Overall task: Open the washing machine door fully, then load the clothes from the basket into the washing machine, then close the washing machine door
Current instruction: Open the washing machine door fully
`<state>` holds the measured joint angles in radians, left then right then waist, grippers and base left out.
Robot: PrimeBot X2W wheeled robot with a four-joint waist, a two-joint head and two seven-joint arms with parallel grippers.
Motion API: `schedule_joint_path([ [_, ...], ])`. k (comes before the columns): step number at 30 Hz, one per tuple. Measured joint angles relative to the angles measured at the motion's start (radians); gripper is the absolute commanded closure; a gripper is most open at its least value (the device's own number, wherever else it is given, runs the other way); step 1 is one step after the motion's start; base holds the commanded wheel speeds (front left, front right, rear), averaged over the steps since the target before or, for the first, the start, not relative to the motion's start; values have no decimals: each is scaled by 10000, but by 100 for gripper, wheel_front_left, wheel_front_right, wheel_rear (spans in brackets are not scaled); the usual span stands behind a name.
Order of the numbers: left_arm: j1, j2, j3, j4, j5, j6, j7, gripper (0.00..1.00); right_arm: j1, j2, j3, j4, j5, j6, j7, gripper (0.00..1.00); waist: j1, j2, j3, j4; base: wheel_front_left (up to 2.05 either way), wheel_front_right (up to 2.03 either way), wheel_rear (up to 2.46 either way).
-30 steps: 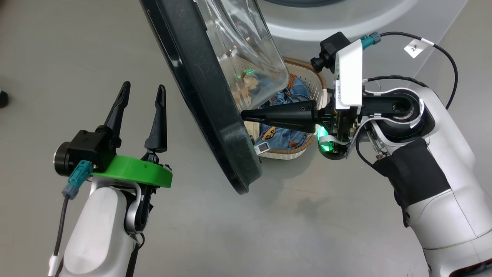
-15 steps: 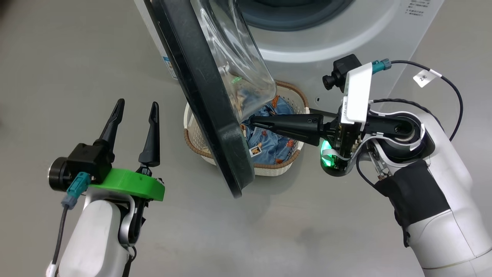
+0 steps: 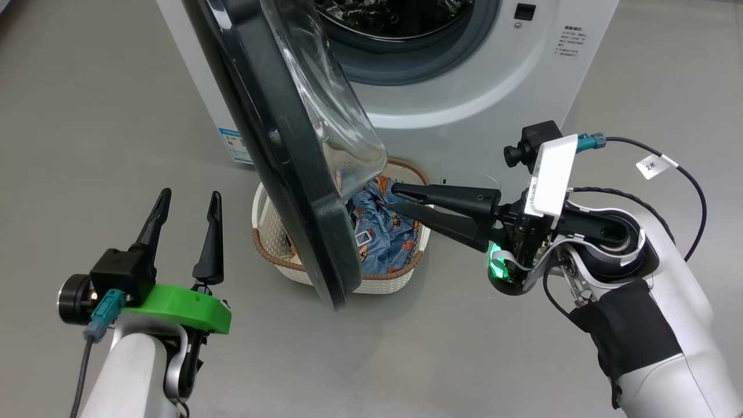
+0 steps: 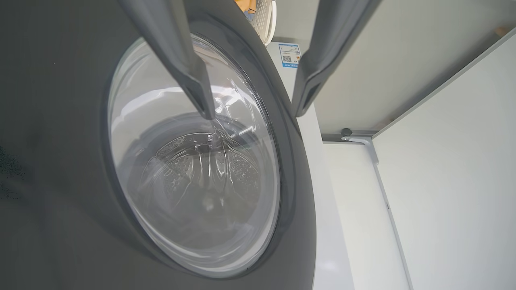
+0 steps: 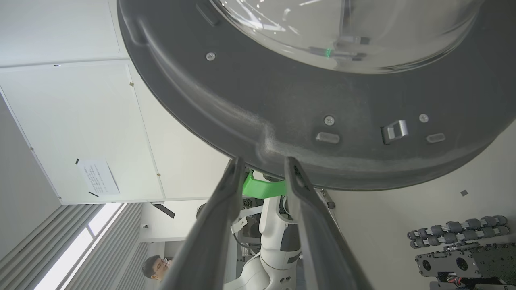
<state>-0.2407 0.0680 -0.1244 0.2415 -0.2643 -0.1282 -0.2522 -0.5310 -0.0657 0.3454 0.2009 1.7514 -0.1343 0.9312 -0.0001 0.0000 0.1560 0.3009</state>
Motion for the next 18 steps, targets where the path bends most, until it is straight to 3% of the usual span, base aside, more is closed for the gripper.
schedule_joint_path([
  [7,166,86,63,-127,0,0,0,0,367,-130,-261,-531,-336,75,-541,0,0,0,-231,-457,0,0,0],
  [18,201,132,234,-257,0,-2,0,0,1081,-685,-1160,-1323,-1248,940,-1962,0,0,0,-389,-985,0,0,0],
])
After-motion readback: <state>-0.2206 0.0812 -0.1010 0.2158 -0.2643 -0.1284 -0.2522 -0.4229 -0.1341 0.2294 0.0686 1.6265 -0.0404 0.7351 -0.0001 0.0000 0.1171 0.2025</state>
